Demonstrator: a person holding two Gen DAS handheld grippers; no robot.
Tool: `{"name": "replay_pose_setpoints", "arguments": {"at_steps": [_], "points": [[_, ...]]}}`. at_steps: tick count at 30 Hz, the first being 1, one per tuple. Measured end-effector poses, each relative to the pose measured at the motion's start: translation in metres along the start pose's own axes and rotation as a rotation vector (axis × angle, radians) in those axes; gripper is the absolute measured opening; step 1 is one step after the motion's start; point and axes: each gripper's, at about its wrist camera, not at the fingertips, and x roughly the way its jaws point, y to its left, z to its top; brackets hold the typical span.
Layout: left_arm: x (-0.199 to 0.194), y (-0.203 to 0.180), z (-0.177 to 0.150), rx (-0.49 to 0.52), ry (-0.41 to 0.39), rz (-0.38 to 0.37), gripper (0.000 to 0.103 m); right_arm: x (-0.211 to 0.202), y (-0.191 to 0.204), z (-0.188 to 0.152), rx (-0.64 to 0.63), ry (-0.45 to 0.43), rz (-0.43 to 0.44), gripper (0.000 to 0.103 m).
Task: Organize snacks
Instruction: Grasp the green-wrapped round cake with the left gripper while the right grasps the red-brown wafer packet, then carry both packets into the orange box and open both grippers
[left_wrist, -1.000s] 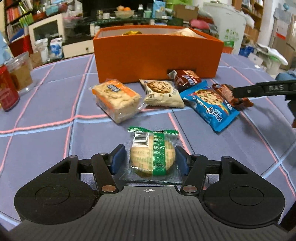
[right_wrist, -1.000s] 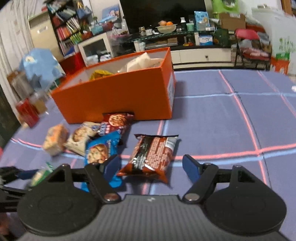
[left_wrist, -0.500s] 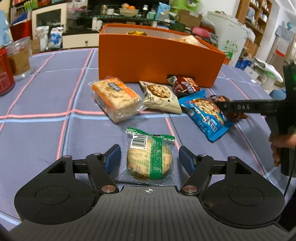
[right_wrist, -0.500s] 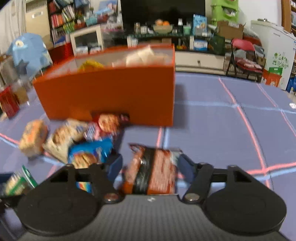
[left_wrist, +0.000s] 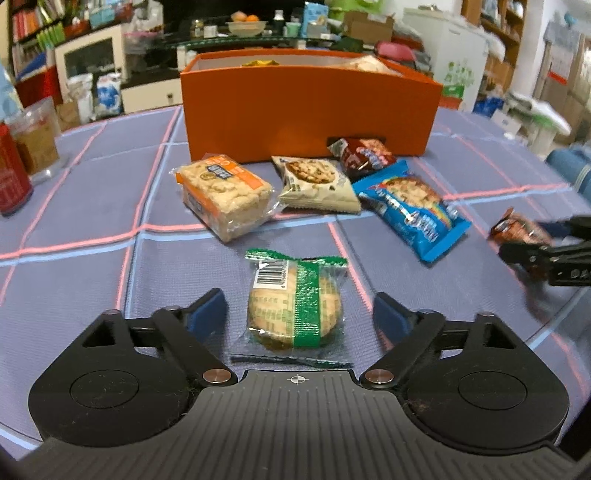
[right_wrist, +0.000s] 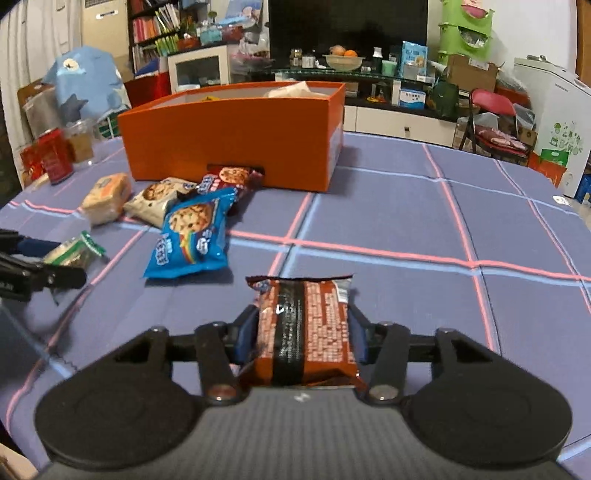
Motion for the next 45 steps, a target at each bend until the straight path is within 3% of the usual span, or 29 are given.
{"name": "replay_pose_setpoints", "arguments": {"at_steps": [1, 7, 10, 18, 24, 27, 29, 30, 31, 32, 34, 38, 45], "points": [[0.002, -0.003, 0.0, 0.021, 0.003, 0.023, 0.073, 0.003, 0.002, 0.001, -0.001, 0.003, -0.001, 0.077], [0.006, 0.001, -0.001, -0.003, 0.012, 0.039, 0.085, 0.008, 0.01, 0.002, -0.009, 0.008, 0.0, 0.091], [0.006, 0.002, 0.0, -0.005, 0.013, 0.042, 0.085, 0.006, 0.015, 0.0, 0.009, 0.01, -0.024, 0.091], [0.006, 0.0, -0.001, -0.017, 0.01, 0.057, 0.085, 0.005, 0.007, -0.002, -0.031, -0.008, 0.026, 0.091], [0.006, 0.001, 0.0, -0.011, 0.013, 0.051, 0.085, 0.011, 0.006, 0.011, -0.019, 0.046, 0.022, 0.091], [0.006, 0.0, 0.0, -0.01, 0.013, 0.051, 0.085, 0.014, -0.002, 0.016, 0.035, 0.037, 0.091, 0.088], [0.005, 0.0, 0.0, -0.006, 0.001, 0.045, 0.076, 0.014, 0.002, 0.015, 0.002, 0.027, 0.081, 0.079], [0.004, -0.001, 0.001, 0.003, -0.011, 0.036, 0.061, 0.013, 0.004, 0.013, -0.027, 0.023, 0.067, 0.077], [0.002, -0.001, 0.002, 0.014, -0.023, 0.023, 0.032, 0.011, 0.004, 0.012, -0.035, 0.012, 0.057, 0.064], [0.0, -0.002, 0.004, 0.023, -0.03, 0.011, 0.017, 0.009, 0.003, 0.011, -0.033, 0.009, 0.06, 0.052], [-0.001, 0.002, 0.005, 0.008, -0.027, -0.013, 0.015, 0.006, -0.003, 0.012, -0.011, 0.006, 0.063, 0.045], [-0.007, 0.009, 0.006, -0.052, -0.035, -0.063, 0.015, 0.001, -0.01, 0.013, 0.036, -0.006, 0.088, 0.045], [-0.03, 0.028, 0.03, -0.184, -0.103, -0.121, 0.015, -0.022, -0.022, 0.045, 0.163, -0.151, 0.157, 0.045]]}}
